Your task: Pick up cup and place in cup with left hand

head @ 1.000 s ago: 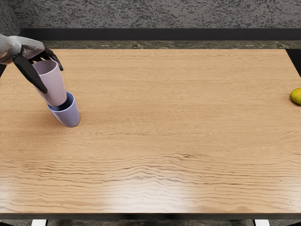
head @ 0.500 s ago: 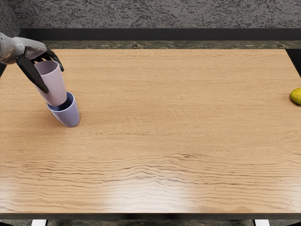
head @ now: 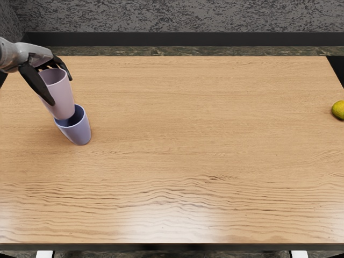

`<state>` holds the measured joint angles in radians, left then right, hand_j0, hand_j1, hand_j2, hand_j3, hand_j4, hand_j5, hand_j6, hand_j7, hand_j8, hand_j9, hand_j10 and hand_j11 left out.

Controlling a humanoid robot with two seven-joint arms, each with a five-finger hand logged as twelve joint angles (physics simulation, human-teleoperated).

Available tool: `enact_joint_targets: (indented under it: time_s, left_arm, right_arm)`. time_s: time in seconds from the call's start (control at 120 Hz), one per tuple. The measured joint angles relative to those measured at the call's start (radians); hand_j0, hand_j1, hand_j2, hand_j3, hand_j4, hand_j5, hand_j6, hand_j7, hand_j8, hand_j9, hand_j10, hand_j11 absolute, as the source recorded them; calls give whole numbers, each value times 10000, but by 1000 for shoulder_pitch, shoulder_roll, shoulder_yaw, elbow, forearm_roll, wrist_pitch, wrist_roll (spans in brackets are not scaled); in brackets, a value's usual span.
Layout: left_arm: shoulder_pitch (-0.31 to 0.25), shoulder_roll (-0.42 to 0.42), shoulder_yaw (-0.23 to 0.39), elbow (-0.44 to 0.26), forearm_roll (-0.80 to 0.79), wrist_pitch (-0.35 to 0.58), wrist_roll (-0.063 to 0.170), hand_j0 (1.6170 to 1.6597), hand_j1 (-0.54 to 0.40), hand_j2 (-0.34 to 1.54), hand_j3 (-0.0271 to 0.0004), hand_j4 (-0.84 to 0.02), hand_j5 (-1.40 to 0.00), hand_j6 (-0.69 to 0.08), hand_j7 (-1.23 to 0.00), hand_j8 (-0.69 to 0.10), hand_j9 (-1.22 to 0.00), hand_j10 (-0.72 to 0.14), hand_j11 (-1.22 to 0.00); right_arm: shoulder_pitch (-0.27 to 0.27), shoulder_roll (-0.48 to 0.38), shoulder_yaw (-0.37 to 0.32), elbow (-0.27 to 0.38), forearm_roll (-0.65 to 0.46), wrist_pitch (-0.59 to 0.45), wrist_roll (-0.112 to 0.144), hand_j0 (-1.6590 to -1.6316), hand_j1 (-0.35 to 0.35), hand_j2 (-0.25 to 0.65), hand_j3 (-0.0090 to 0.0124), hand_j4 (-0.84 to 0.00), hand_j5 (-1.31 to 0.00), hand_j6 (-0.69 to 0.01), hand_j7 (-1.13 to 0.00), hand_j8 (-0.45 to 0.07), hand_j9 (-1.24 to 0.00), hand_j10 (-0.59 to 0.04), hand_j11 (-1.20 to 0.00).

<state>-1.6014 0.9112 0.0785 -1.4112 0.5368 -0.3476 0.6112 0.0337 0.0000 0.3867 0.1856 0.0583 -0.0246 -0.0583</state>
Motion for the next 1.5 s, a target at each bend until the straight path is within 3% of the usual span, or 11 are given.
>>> enact_joint_targets:
  time_s: [0.367,0.517,0.792,0.875,0.975,1.092,1.133,1.208,1.292,1.5]
  left_arm:
    - [14,-18,0,-3,17,22,0,16510,-1762,914,0,-3176,-8615,-1442,-8462,-1607,-7879,-2936,-8025]
    - [12,-30,0,-7,23,25,0,16483,-2005,1366,0,-2940,-8678,-1277,-8591,-1373,-8012,-2650,-8199]
    - [13,-37,0,-14,30,41,0,16514,-1364,321,0,-3398,-8735,-1640,-8480,-1818,-7915,-3197,-8043]
    - [19,-43,0,-19,30,44,0,16515,-1482,286,0,-3244,-8768,-1512,-8565,-1690,-7971,-3111,-8066]
    - [18,-46,7,-26,29,51,0,16499,-2301,1844,0,-2846,-8943,-1049,-8780,-1263,-8154,-2667,-8265]
    - [18,-44,12,-28,35,57,0,16495,-1419,963,0,-3183,-8855,-1412,-8737,-1601,-8105,-3014,-8233]
    - [17,-46,11,-28,35,62,0,16507,-1087,835,0,-3145,-8096,-1545,-7969,-1746,-7411,-2987,-7523]
    - [17,-56,10,-28,33,96,0,16529,299,590,0,-2205,-5639,-1101,-5550,-1241,-5163,-2098,-5240]
    - [11,-64,10,-28,30,114,0,16547,1375,399,0,-1478,-3752,-748,-3692,-841,-3433,-1406,-3484]
    - [4,-73,9,-28,28,131,0,16568,2736,151,0,-563,-1357,-309,-1333,-340,-1239,-533,-1256]
  right_arm:
    - [0,0,0,-1,0,0,0,-16581,-3116,-64,0,-309,-404,-308,-404,-309,-404,-309,-404]
    - [0,0,0,-1,0,0,0,-16581,-3116,-64,0,-309,-404,-308,-404,-309,-404,-309,-404]
    - [0,0,1,-2,0,0,0,-16581,-3115,-64,0,-310,-405,-309,-405,-310,-405,-310,-405]
    - [0,0,1,-2,0,0,0,-16581,-3116,-64,0,-310,-405,-309,-405,-309,-405,-310,-405]
    - [0,0,1,-2,0,0,0,-16581,-3116,-64,0,-310,-404,-309,-404,-309,-404,-310,-404]
    - [1,0,1,-2,0,0,0,-16581,-3116,-64,0,-310,-404,-309,-404,-309,-404,-310,-404]
    - [1,0,1,-2,0,0,0,-16581,-3116,-64,0,-310,-404,-309,-404,-309,-404,-310,-404]
    - [1,0,1,-2,0,0,0,-16581,-3117,-64,0,-310,-404,-309,-404,-309,-404,-310,-404]
    - [1,0,1,-2,0,0,0,-16581,-3117,-64,0,-310,-404,-309,-404,-309,-404,-310,-404]
    - [1,0,2,-3,2,0,0,-16581,-3117,-64,0,-309,-404,-308,-404,-308,-404,-309,-404]
